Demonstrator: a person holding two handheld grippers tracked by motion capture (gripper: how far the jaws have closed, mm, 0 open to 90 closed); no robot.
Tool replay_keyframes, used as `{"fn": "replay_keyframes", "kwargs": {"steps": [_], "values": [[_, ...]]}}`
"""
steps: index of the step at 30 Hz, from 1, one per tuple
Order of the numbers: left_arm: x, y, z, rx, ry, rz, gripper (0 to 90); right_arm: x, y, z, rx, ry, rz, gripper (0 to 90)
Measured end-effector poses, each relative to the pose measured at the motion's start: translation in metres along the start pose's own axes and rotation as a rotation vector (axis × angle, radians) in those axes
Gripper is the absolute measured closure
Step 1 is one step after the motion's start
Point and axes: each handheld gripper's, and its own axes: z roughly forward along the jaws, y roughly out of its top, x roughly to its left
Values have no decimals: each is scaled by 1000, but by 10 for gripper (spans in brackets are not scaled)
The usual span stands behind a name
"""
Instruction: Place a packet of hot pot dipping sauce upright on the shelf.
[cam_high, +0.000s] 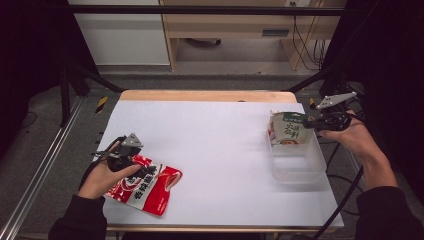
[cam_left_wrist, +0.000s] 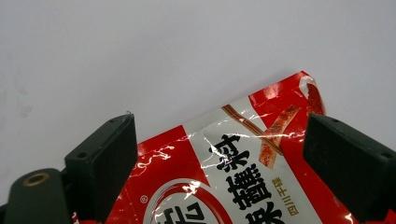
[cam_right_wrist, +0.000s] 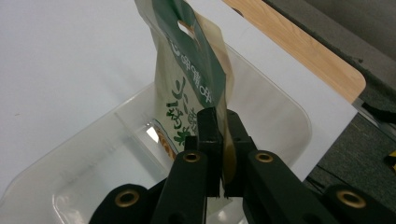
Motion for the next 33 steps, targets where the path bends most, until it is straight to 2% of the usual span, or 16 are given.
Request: {"fn": "replay_keyframes", "kwargs": {"steps": [4, 9, 18, 26, 30, 33], "values": [[0, 0, 0, 0, 0, 0, 103, -4, -4, 2, -4, -13, 21, 878], [0, 0, 1, 2, 0, 0, 104, -5, -4, 4, 1, -23, 24, 853], [1, 0, -1, 1, -1, 0, 104, -4, -3, 2, 0, -46, 37, 718], [1, -1, -2, -2, 4, -2, 104, 2, -2, -3, -10, -85, 50, 492], [1, -1, -2, -3, 3, 2, 104, 8, 0, -5, -16, -119, 44, 318], [0, -1, -1, -6, -4, 8, 104, 13, 2, -9, -32, -137, 25, 250]]}}
